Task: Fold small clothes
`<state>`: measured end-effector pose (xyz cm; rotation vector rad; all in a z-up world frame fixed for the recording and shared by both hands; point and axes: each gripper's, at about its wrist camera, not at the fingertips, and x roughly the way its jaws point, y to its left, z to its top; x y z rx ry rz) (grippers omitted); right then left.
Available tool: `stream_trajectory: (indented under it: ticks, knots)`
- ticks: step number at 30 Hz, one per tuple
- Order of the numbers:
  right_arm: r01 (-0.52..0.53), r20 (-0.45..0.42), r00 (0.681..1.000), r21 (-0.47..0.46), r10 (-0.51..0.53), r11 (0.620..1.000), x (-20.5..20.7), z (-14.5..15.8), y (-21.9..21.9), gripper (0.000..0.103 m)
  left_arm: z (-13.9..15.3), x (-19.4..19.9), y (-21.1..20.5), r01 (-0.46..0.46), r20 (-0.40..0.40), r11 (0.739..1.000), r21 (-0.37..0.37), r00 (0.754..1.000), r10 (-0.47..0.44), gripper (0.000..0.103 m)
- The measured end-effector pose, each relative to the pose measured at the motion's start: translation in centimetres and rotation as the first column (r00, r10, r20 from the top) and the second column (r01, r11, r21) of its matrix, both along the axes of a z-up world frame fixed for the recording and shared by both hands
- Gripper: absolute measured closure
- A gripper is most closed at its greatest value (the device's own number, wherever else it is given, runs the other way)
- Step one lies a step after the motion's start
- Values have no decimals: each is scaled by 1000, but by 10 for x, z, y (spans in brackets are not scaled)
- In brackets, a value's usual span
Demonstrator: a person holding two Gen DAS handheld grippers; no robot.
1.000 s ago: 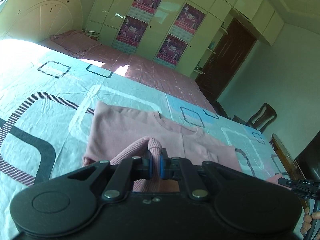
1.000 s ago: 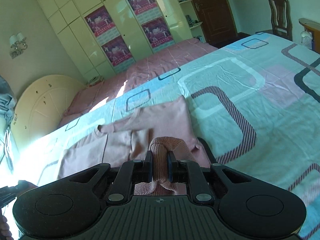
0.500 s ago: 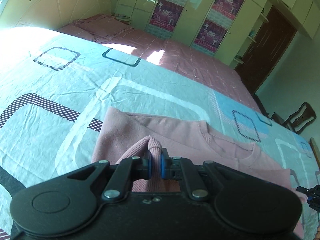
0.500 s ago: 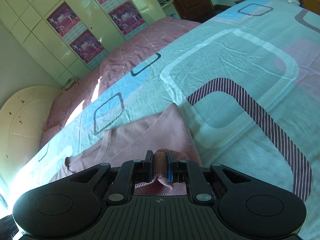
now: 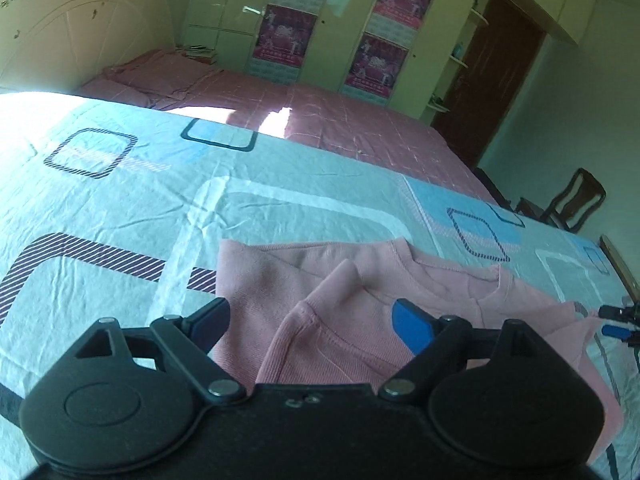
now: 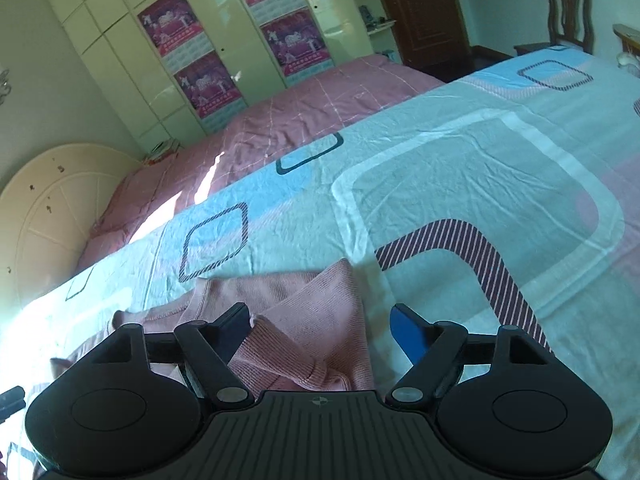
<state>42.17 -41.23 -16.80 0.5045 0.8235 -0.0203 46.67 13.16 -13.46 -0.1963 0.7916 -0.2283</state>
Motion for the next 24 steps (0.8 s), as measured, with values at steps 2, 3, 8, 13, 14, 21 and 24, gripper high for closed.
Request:
stream_trajectory:
  ticks: [2, 3, 8, 13, 14, 21, 24]
  knots:
    - [-41, -12, 999, -9, 41, 999, 6, -6, 7, 26, -5, 11, -16, 42, -3, 998, 49, 999, -42, 17]
    - [-64, -17, 998, -12, 64, 998, 10, -10, 11, 26, -8, 15, -21, 58, -5, 996, 62, 998, -57, 19]
    - [-174, -33, 985, -83, 171, 981, 24, -19, 28, 26, -25, 39, -41, 134, -32, 983, 127, 991, -131, 24]
    - [-272, -59, 962, -107, 267, 956, 34, -30, 33, 26, -41, 51, -44, 206, -77, 969, 140, 977, -196, 48]
    - [-289, -63, 957, -108, 283, 951, 34, -32, 35, 26, -43, 51, -43, 214, -86, 967, 135, 975, -203, 51]
    - [-333, 71, 941, 28, 331, 942, 33, -19, 22, 26, -47, 53, -38, 249, -103, 962, 109, 966, -239, 51]
    - [-357, -20, 934, -62, 356, 932, 42, -28, 32, 26, -48, 55, -37, 253, -112, 963, 93, 964, -243, 50]
